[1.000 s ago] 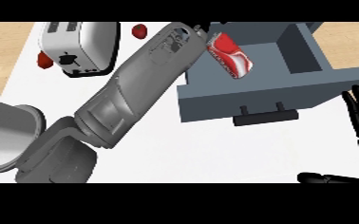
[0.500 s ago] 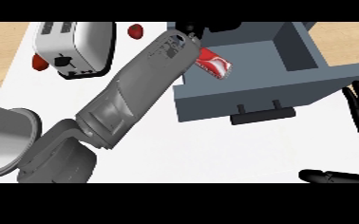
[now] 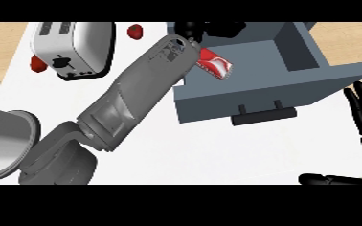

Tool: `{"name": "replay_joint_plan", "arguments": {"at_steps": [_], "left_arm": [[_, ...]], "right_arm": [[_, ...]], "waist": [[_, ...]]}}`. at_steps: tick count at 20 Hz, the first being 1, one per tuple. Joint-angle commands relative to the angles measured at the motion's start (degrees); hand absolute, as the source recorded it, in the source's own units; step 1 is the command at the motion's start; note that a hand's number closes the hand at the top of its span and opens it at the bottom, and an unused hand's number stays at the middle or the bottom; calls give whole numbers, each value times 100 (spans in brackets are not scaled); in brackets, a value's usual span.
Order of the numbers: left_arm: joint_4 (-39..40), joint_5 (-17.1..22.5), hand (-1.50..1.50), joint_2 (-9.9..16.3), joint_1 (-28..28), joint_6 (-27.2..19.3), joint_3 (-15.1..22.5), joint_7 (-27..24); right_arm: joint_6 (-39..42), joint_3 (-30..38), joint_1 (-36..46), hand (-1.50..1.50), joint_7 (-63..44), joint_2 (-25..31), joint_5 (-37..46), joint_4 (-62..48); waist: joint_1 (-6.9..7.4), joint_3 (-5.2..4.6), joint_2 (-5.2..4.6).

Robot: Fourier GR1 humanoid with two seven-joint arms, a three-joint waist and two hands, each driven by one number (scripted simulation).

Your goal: Pick up the can, place it into the drawer and close the drawer

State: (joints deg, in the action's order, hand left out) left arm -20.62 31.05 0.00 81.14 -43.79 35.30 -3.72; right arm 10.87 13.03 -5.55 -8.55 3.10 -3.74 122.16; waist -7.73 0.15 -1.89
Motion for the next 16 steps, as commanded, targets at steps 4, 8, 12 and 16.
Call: {"name": "replay_joint_plan", "arguments": {"at_steps": [4, 8, 12, 16], "left_arm": [[-191, 332, -150, 0, -267, -191, 48, -229], [-184, 542, -150, 0, -32, -199, -53, -119], [-304, 778, -150, 0, 127, -191, -125, -100], [-348, 870, -150, 0, 80, -279, -114, -343]], "right_arm": [[68, 46, 6, -150, 356, 310, 558, 219], [176, 68, -64, -150, 664, 578, 973, 390], [116, -366, 142, -150, 676, 650, 1619, 530], [62, -480, 351, -150, 632, 897, 2274, 488]], "waist": [[3, -3, -6], [50, -1, 11], [144, -5, 20], [313, -11, 47]]}}
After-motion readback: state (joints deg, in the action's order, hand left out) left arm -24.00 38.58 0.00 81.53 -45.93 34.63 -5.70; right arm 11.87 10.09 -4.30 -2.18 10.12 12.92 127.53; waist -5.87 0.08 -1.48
